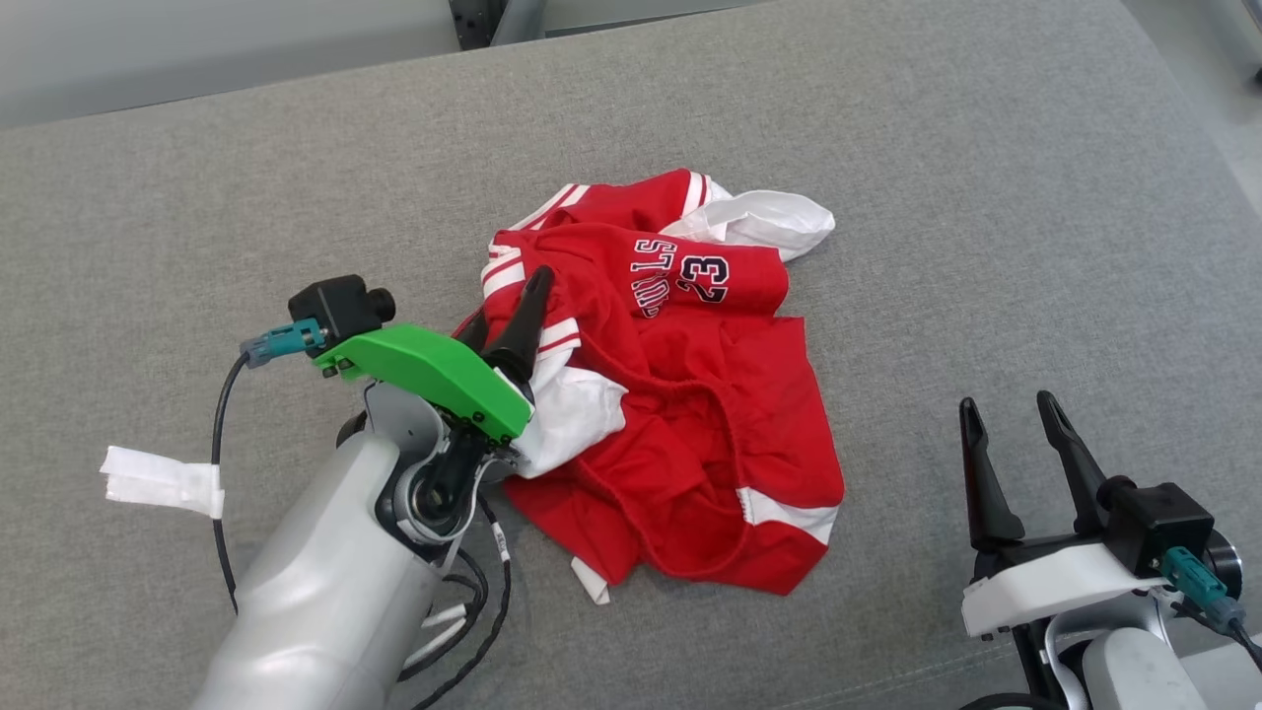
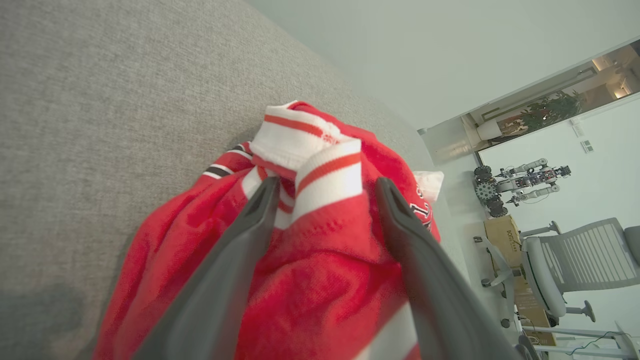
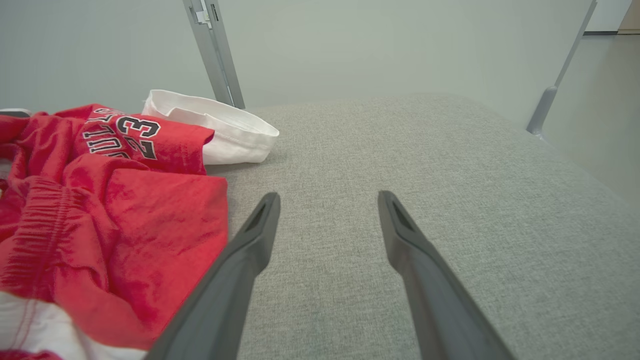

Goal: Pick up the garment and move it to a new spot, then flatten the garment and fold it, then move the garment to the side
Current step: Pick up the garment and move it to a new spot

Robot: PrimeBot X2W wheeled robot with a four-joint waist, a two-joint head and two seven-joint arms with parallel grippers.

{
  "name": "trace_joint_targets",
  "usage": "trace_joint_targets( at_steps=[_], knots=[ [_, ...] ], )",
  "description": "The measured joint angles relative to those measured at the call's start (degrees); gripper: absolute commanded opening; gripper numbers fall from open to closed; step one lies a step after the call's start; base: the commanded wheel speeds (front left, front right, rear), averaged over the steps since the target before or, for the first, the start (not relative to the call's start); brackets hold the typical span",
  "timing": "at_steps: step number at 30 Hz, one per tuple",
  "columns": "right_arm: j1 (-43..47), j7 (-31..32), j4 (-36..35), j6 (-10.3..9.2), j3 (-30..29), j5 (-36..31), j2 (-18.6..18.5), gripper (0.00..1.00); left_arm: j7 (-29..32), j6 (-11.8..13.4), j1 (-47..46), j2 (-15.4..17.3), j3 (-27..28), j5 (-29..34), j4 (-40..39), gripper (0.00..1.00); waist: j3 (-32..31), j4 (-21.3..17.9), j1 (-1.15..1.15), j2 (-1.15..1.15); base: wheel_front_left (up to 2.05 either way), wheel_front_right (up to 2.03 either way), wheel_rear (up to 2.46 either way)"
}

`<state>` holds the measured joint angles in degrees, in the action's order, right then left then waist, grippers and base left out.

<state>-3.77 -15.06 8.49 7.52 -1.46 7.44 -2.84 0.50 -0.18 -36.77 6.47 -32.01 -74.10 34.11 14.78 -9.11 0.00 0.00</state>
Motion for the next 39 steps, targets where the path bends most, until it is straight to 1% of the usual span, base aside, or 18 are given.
trace_joint_targets(
  at_steps=[3, 5, 7, 8, 11, 12, 13, 14, 16, 18, 22, 24, 26, 32, 37, 39],
  knots=[
    [0.65, 0.0, 0.03, 0.0, -0.25, -0.38, 0.0, 1.0, -1.31, -1.16, -0.41, 1.41, -2.34, 3.74, 0.0, 1.0, -0.87, 0.65, 0.0, 0.0, 0.0, 0.0, 0.0],
    [1.27, 0.0, 0.27, 0.0, -0.21, -0.6, 0.01, 1.0, -2.85, -2.1, -0.13, 3.55, -3.23, 6.05, -1.52, 1.0, -1.71, 0.95, 0.0, 0.0, 0.0, 0.0, 0.0],
    [1.64, 0.0, 0.33, 0.0, -0.33, -0.62, 0.03, 1.0, -4.91, -1.69, 0.69, 6.26, -3.82, 8.51, -4.56, 1.0, -2.75, 1.08, 0.0, 0.0, 0.0, 0.0, 0.0],
    [2.05, 0.0, 0.3, 0.0, -0.53, -0.67, 0.01, 1.0, -5.95, -0.88, 1.29, 7.94, -4.61, 11.02, -6.36, 1.0, -3.3, 1.14, 0.0, 0.0, 0.0, 0.0, 0.0],
    [3.71, 0.0, 0.14, 0.0, -1.11, -0.9, 0.0, 1.0, -7.64, 2.96, 3.56, 12.47, -7.56, 17.73, -13.18, 1.0, -4.94, 1.36, 0.0, 0.0, 0.0, 0.0, 0.0],
    [4.07, 0.0, 0.11, 0.0, -1.21, -1.07, 0.0, 1.0, -7.64, 4.41, 4.55, 13.38, -8.48, 19.19, -15.92, 1.0, -5.47, 1.45, 0.0, 0.0, 0.0, 0.0, 0.0],
    [4.58, 0.0, 0.01, 0.0, -1.2, -1.15, 0.01, 1.0, -7.01, 7.02, 6.83, 14.44, -10.39, 21.45, -21.61, 1.0, -6.39, 1.6, 0.0, 0.0, 0.0, 0.0, 0.0],
    [4.77, 0.0, -0.02, 0.0, -1.29, -1.21, 0.01, 1.0, -6.48, 8.16, 7.97, 14.78, -11.67, 22.5, -24.39, 1.0, -6.8, 1.68, 0.0, 0.0, 0.0, 0.0, 0.0],
    [4.91, 0.0, -0.19, 0.0, -1.41, -1.21, 0.0, 1.0, -4.81, 9.85, 9.86, 14.85, -14.44, 24.46, -29.28, 1.0, -7.36, 1.85, 0.0, 0.0, 0.0, 0.0, 0.0],
    [4.91, 0.0, -0.29, 0.0, -1.31, -1.21, 0.0, 1.0, -2.81, 10.85, 11.35, 14.51, -17.4, 25.43, -32.6, 1.0, -7.38, 2.04, 0.0, 0.0, 0.0, 0.0, 0.0],
    [4.73, 0.0, -0.37, 0.0, -0.93, -1.21, 0.0, 1.0, 0.01, 11.24, 12.67, 12.96, -23.4, 28.6, -33.9, 1.0, -6.77, 2.06, 0.0, 0.0, 0.0, 0.0, 0.0],
    [4.59, 0.0, -0.44, 0.0, -0.75, -1.21, 0.01, 1.0, 0.73, 10.98, 12.79, 11.84, -25.18, 28.84, -32.86, 1.0, -6.39, 1.92, 0.0, 0.0, 0.0, 0.0, 0.0],
    [4.28, 0.0, -0.48, 0.0, -0.7, -1.2, 0.0, 1.0, 1.02, 10.56, 12.8, 10.84, -27.1, 30.36, -30.94, 1.0, -5.92, 1.65, 0.0, 0.0, 0.0, 0.0, 0.0],
    [3.83, 0.0, -0.37, 0.0, -0.94, -0.99, 0.0, 1.0, 1.52, 8.81, 12.59, 9.03, -29.78, 31.37, -25.33, 1.0, -4.91, 0.31, 0.0, 0.0, 0.0, 0.0, 0.0],
    [3.83, 0.0, -0.27, 0.0, -1.04, -0.56, 0.0, 1.0, 1.96, 7.79, 12.49, 8.53, -31.17, 31.41, -22.02, 1.0, -4.4, -0.59, 0.0, 0.0, 0.0, 0.0, 0.0],
    [3.81, 0.0, -0.2, 0.0, -1.02, -0.53, 0.01, 1.0, 1.59, 7.67, 11.94, 8.59, -32.29, 32.94, -19.96, 1.0, -4.26, -0.82, 0.0, 0.0, 0.0, 0.0, 0.0]
  ],
)
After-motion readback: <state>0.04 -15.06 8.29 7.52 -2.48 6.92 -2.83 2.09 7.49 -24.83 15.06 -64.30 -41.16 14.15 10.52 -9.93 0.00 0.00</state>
